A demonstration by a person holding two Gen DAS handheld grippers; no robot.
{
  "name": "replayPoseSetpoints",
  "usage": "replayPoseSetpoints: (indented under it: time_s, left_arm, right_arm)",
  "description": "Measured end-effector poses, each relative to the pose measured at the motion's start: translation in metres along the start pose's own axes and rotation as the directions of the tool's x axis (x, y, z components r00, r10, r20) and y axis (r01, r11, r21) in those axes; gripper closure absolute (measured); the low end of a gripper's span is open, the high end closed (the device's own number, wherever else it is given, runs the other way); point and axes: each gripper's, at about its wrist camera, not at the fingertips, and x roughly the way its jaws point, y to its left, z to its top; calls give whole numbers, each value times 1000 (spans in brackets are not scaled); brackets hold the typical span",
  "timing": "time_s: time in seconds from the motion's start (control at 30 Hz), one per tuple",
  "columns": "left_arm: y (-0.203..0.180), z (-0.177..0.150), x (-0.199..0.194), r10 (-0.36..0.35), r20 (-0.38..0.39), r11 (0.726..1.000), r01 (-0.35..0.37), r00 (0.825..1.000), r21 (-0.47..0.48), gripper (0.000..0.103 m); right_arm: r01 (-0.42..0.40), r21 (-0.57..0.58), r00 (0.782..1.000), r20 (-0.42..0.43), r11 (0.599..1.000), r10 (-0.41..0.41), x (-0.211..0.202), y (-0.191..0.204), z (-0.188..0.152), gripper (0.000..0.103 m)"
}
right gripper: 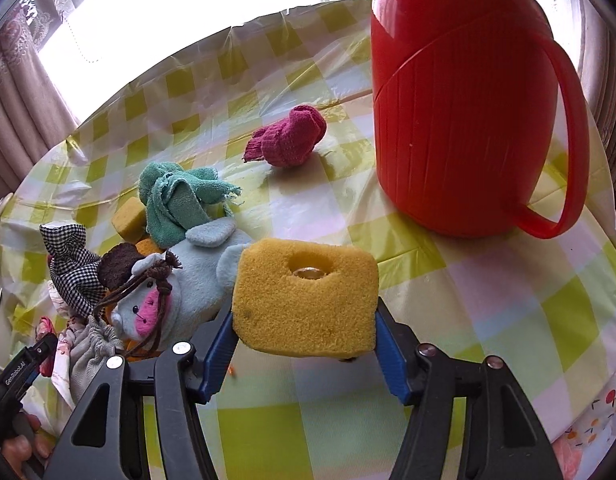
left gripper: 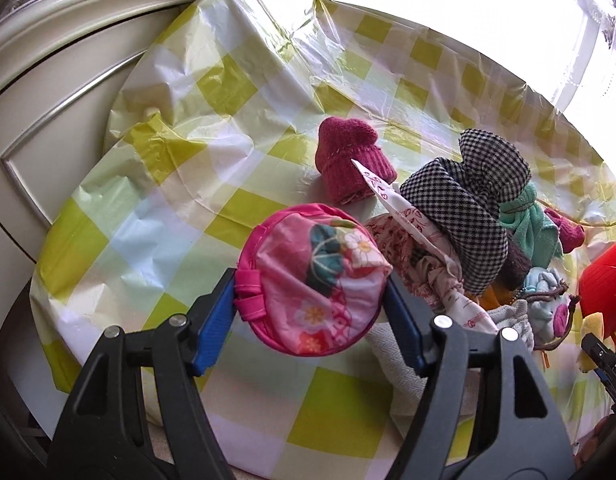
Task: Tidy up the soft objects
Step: 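Grasp the pink round purse with the left tool while the right tool grasps the yellow sponge, then carry the purse and sponge over the white box and open both tools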
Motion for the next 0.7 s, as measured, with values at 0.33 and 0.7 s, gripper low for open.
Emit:
replayPoseSetpoints:
  time_s: [0.33,0.7]
  left_arm:
    - [-29,-19,-47,-110,20,992,109,994,67,30]
    - [-97,-65,-95,-286,-41,934,289,957,212,30]
  right_arm:
    - [-8,-22,1000,11,1000,9,-41,-17,-25,40]
    - [22,-36,1000,14,999,-21,-91,-65,-55,40]
